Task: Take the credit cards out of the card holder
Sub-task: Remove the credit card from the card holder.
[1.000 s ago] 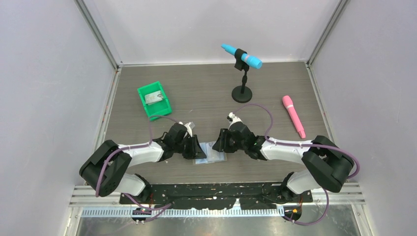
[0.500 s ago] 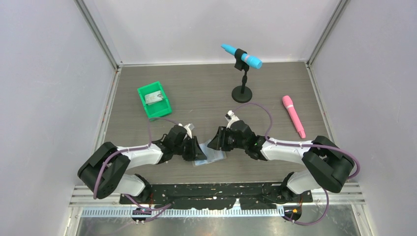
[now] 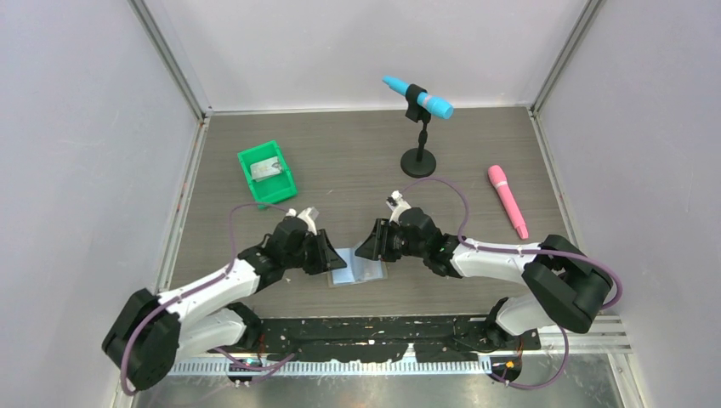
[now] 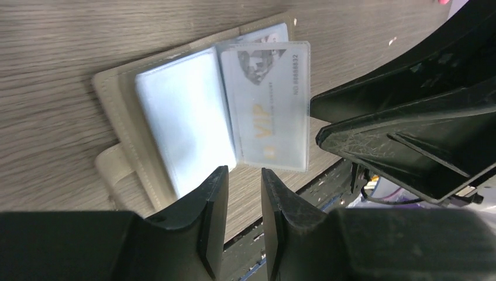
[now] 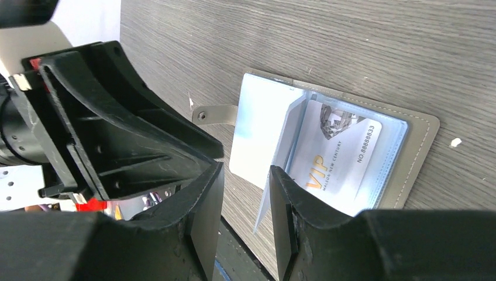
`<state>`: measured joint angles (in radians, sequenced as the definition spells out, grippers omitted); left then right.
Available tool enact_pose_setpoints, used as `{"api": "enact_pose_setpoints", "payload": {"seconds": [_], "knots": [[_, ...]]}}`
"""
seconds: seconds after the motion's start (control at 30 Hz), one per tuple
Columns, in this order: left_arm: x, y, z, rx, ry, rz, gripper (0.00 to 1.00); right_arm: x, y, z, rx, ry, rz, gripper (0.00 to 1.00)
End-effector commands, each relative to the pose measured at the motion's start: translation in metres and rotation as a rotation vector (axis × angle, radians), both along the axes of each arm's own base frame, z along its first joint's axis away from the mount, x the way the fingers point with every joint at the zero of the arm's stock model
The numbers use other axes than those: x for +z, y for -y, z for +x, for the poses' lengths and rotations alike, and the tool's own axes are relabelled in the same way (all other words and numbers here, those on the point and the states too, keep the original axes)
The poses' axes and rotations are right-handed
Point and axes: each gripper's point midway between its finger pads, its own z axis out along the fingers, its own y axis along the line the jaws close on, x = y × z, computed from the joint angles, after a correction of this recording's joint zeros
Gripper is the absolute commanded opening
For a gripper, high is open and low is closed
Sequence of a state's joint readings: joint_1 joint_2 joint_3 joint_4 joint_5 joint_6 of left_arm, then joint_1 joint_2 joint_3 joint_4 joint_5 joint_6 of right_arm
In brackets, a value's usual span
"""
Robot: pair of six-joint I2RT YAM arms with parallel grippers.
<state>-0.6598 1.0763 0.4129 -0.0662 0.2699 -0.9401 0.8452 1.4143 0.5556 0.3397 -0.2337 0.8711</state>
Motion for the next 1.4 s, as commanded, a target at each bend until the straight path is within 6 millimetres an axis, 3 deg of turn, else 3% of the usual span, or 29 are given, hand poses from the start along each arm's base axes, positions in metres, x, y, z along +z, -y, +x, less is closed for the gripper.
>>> {"api": "enact_pose_setpoints", "payload": {"seconds": [0.0, 0.23, 0.37, 0.67, 0.93, 1.17, 1.37], "knots": [[0.004, -0.029, 0.003, 0.104, -0.002, 0.09, 0.3, 0.016, -0.012, 0.003, 0.018, 0.032, 0.056, 0.41], [0.009, -0.06, 0.007, 0.184, 0.0, 0.111, 0.33, 0.023, -0.034, 0.002, 0.057, 0.042, 0.073, 0.42], [0.013, -0.065, 0.008, 0.19, 0.013, 0.111, 0.33, 0.024, -0.048, 0.0, 0.083, 0.042, 0.072, 0.42], [0.02, -0.057, 0.006, 0.139, 0.022, 0.078, 0.33, 0.021, -0.051, -0.006, 0.124, 0.055, 0.063, 0.43], [0.032, -0.029, 0.011, 0.028, 0.047, -0.038, 0.29, 0.015, -0.037, 0.001, 0.105, 0.107, -0.019, 0.43], [0.02, -0.013, 0.018, -0.022, 0.011, -0.08, 0.15, 0.006, -0.027, 0.005, 0.092, 0.112, -0.061, 0.43], [-0.001, -0.009, 0.022, -0.022, -0.032, -0.069, 0.11, -0.005, -0.028, 0.007, 0.095, 0.091, -0.086, 0.42]]}}
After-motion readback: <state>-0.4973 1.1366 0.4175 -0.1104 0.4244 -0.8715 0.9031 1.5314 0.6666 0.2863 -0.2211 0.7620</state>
